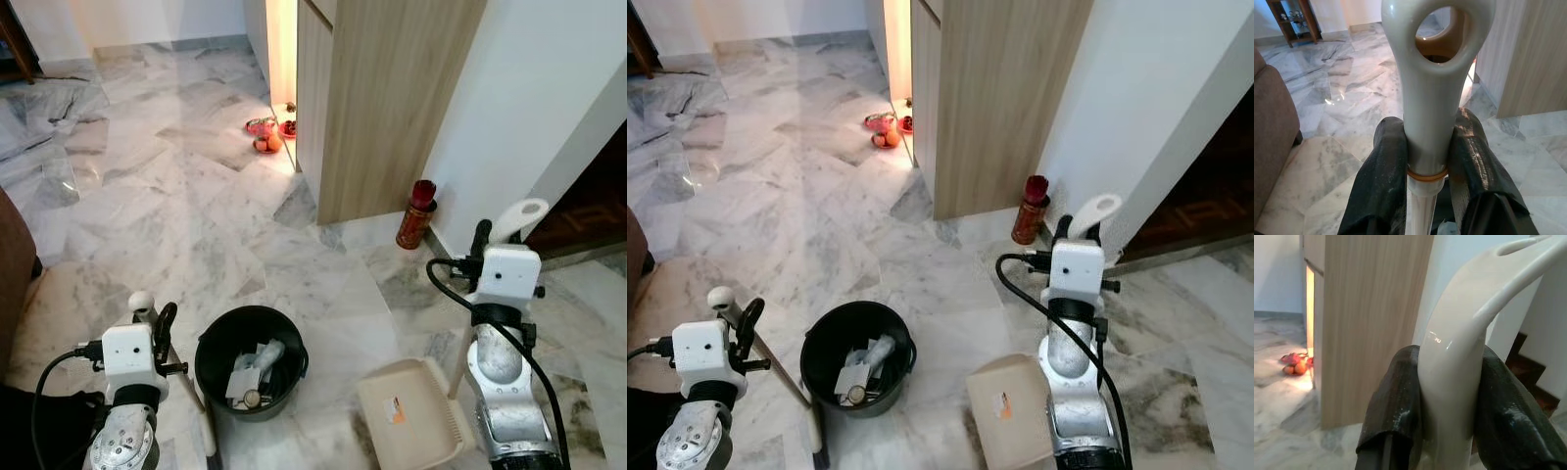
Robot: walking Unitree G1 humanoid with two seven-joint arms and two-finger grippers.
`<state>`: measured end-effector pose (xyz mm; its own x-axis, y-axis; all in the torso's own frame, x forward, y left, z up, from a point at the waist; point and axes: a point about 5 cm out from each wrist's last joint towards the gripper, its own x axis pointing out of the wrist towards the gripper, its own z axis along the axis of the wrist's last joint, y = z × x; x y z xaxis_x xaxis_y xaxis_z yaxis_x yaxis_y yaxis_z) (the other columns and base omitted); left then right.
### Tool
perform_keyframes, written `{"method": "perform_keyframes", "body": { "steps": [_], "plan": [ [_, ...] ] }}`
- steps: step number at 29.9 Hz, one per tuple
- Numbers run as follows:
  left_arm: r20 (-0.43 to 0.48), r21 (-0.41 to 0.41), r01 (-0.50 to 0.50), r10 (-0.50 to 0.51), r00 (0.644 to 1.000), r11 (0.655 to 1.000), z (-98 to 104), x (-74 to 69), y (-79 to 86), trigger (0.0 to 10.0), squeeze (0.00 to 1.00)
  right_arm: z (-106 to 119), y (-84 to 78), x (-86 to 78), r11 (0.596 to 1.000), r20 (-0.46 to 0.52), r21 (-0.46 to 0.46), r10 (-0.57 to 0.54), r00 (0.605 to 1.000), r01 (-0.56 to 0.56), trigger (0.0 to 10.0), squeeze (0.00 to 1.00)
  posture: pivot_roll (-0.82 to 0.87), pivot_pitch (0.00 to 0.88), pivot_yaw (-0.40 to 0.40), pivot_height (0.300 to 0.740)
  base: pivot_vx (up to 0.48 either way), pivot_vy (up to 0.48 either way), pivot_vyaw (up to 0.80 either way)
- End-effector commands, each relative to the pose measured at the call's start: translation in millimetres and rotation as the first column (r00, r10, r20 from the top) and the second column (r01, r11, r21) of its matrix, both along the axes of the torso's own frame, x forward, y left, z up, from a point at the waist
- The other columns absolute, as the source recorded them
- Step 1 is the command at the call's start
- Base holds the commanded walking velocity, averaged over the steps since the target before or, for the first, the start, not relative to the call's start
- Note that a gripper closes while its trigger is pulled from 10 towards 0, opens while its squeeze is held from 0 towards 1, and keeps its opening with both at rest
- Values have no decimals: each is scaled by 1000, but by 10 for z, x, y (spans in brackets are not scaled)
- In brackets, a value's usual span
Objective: Sweep floor
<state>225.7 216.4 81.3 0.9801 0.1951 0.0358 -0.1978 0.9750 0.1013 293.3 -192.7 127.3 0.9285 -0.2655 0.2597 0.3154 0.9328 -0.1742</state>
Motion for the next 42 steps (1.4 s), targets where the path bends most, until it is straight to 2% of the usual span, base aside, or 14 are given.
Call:
{"method": "perform_keyframes", "body": {
  "steps": [1,6,8,13,14,23,29,42],
  "plan": [
    [29,5,-2,2,1000,1000,39,-28,11,10000,0,17,-36,-7,999,24,42,4,1000,-5,10000,0,76,125,-31,740,0,0,0],
    [37,0,-12,12,999,1000,44,-42,10,10000,0,8,-24,-12,996,20,45,72,997,-73,10000,0,70,127,-40,740,0,0,0],
    [38,-3,-9,9,999,1000,42,-39,-3,10000,0,-10,-7,-6,993,8,27,118,993,-119,10000,0,56,129,-47,740,0,0,0],
    [42,-7,-6,6,999,1000,41,-33,-29,10000,0,-52,-20,-13,988,-10,11,155,988,-155,10000,0,54,130,-52,740,0,0,0],
    [45,-8,-6,6,999,1000,40,-35,-31,10000,0,-73,-52,-30,987,-23,-19,159,987,-159,10000,0,52,131,-52,740,0,0,0],
    [56,3,1,-2,998,1000,64,-42,-22,10000,0,-119,-164,-70,984,-48,-15,179,983,-180,10000,0,41,138,-48,740,0,0,0],
    [76,39,27,-30,997,999,128,-42,-48,10000,0,-160,-242,-153,986,-45,33,164,985,-163,10000,0,36,147,-47,740,0,0,0],
    [71,30,30,-32,997,999,117,-55,-68,10000,0,-181,-237,-179,987,-46,53,154,987,-151,10000,0,16,150,-49,740,0,0,0]
  ]
}}
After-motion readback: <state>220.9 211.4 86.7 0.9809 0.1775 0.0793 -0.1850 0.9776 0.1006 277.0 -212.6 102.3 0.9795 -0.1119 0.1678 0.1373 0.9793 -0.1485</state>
